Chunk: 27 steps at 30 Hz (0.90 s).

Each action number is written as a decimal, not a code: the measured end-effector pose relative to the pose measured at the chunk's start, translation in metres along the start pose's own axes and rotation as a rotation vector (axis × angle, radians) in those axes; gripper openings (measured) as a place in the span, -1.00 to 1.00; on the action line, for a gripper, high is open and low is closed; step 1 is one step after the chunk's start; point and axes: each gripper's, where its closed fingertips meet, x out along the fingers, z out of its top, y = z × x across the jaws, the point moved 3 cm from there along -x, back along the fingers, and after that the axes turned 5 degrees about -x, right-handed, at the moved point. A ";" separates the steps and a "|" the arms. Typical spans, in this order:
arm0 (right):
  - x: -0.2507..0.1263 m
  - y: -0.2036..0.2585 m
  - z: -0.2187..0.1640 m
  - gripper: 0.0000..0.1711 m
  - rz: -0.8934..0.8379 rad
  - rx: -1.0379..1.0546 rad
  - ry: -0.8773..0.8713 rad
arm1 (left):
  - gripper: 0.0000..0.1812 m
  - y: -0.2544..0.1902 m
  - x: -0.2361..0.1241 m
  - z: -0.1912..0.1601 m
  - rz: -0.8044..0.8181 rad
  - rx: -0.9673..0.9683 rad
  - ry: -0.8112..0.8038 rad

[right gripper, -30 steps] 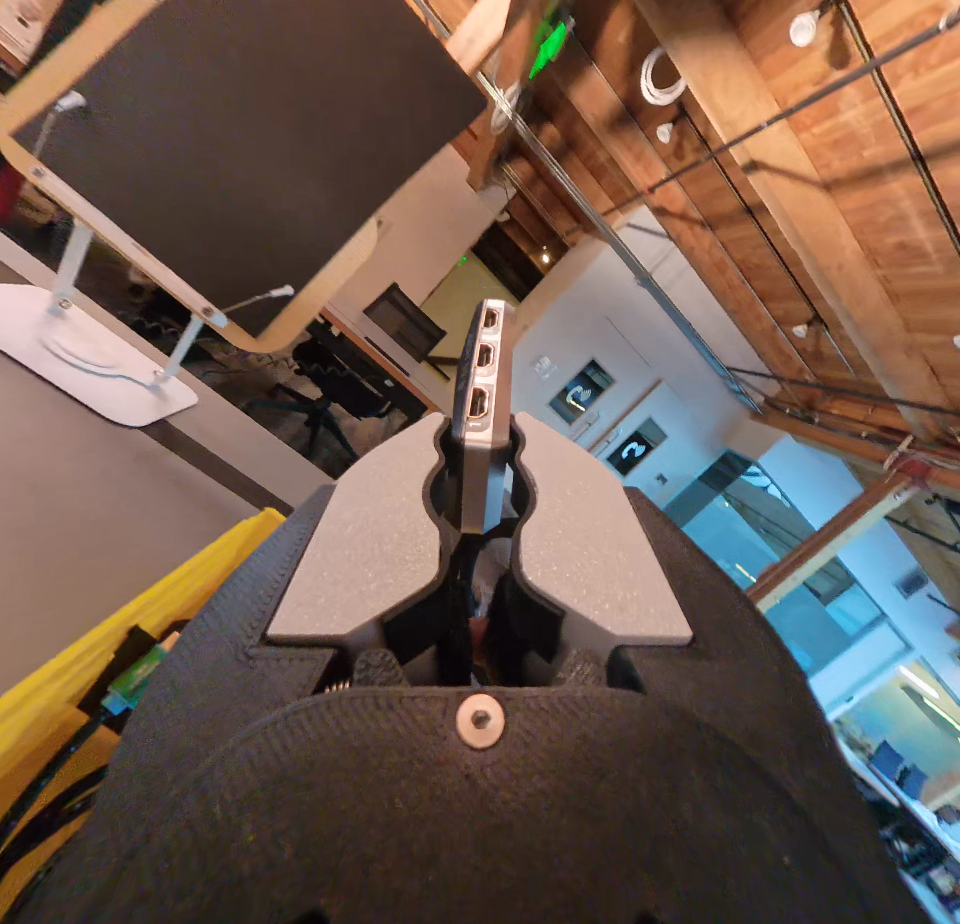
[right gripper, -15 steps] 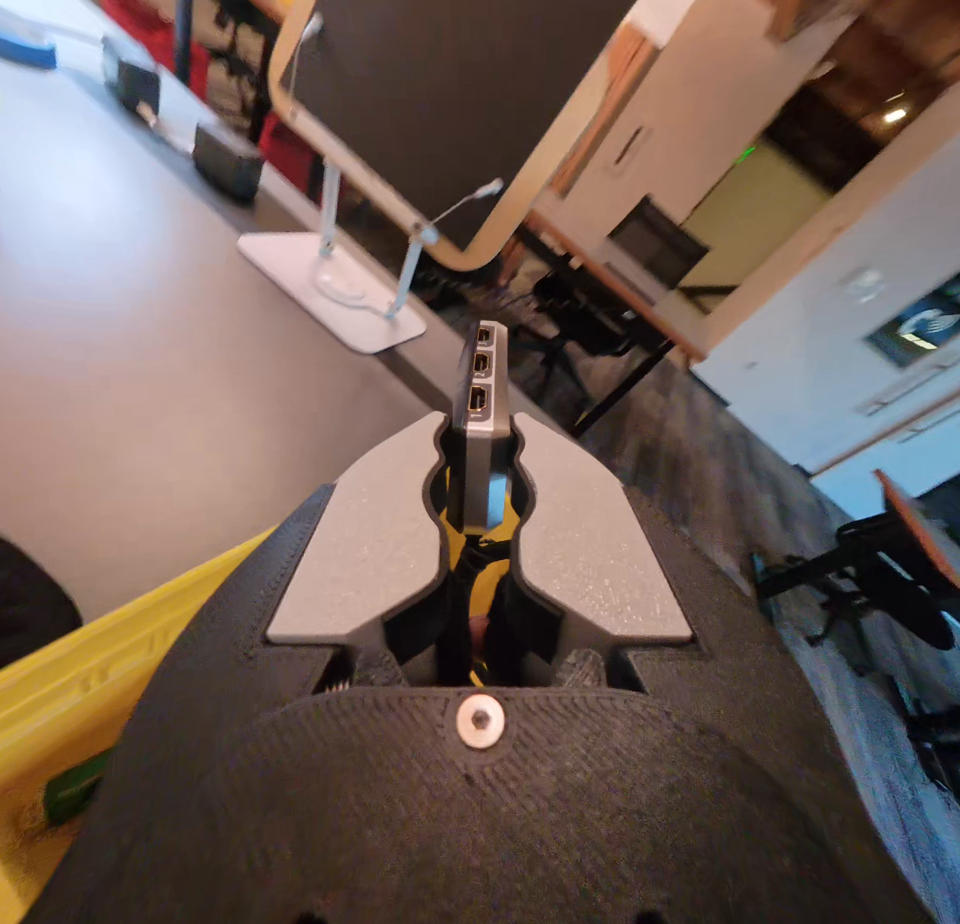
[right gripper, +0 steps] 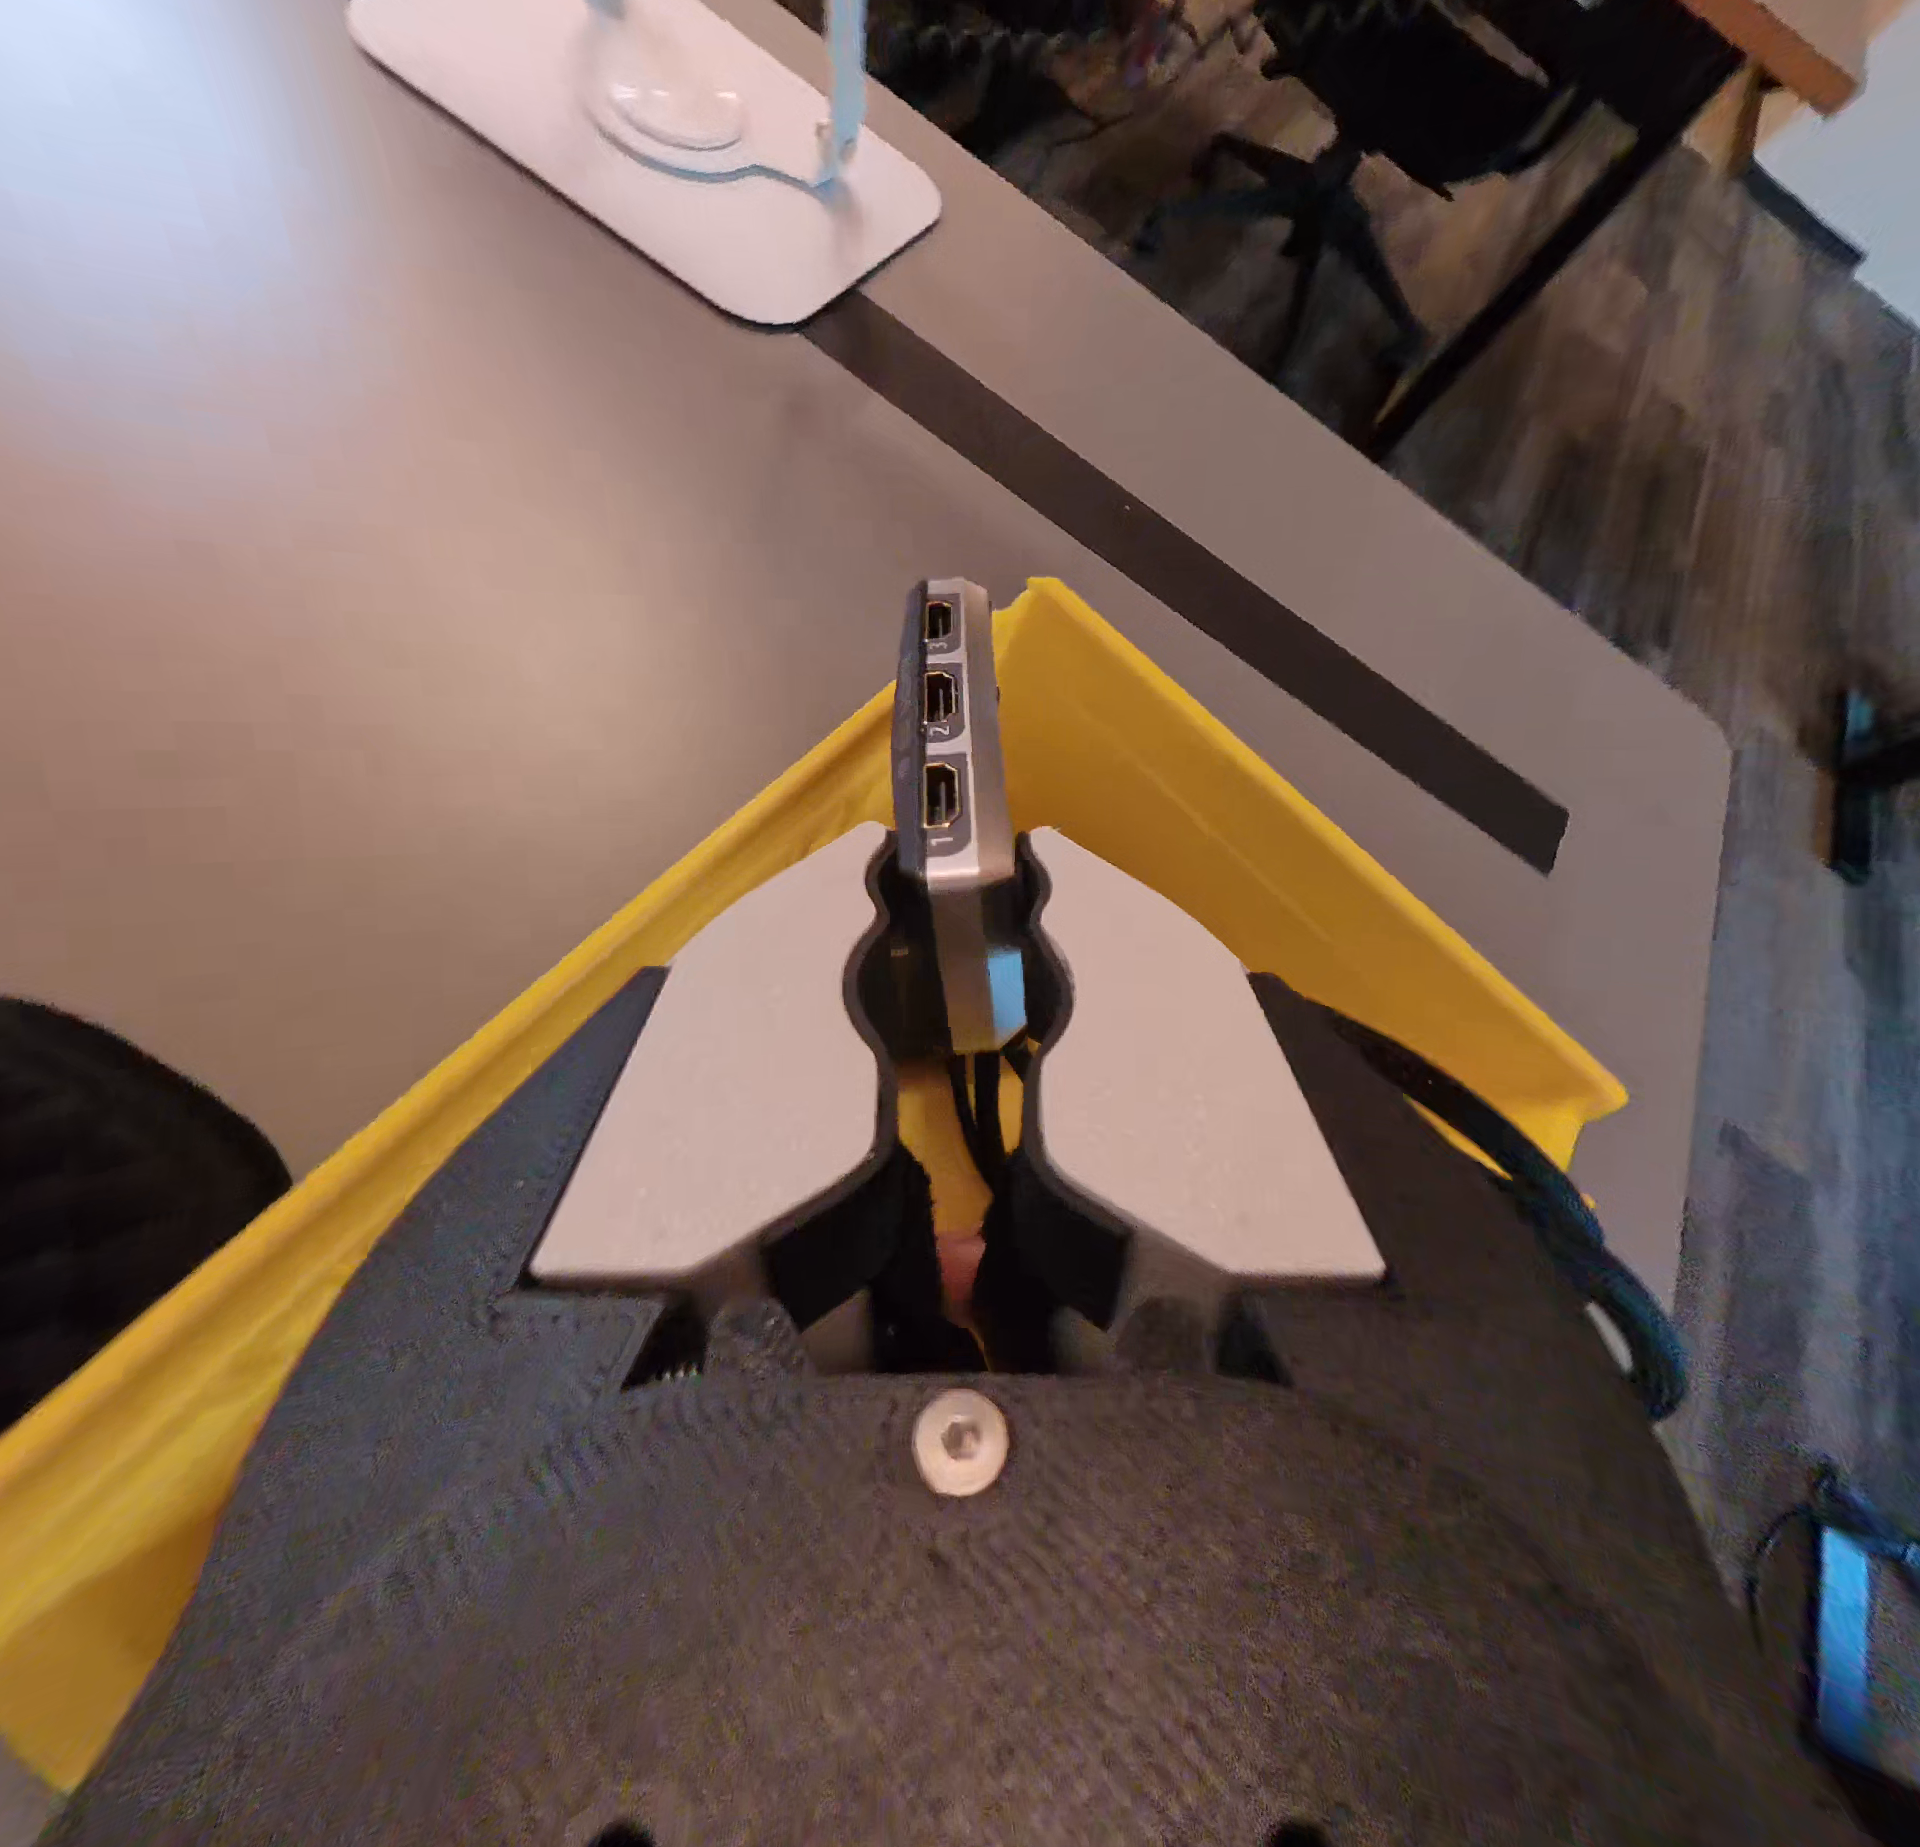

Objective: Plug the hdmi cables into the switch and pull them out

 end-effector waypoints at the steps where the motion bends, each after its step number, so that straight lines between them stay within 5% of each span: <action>1: 0.004 -0.001 0.000 -0.73 -0.015 0.022 0.015 | -0.44 0.000 0.000 0.000 0.000 0.001 0.000; 7: 0.030 -0.001 -0.017 -0.43 -0.097 -0.038 0.254 | -0.44 0.000 -0.001 0.001 0.002 0.001 -0.003; 17: -0.059 0.044 0.013 -0.08 -0.024 0.136 -0.096 | -0.44 0.000 0.000 -0.001 0.001 -0.002 0.005; 21: -0.097 0.114 -0.025 -0.03 0.269 0.095 -0.006 | -0.44 -0.001 0.000 -0.001 -0.004 -0.006 0.010; 27: -0.095 0.160 -0.077 -0.10 0.248 -0.023 0.207 | -0.45 -0.001 0.002 -0.003 -0.008 -0.009 0.023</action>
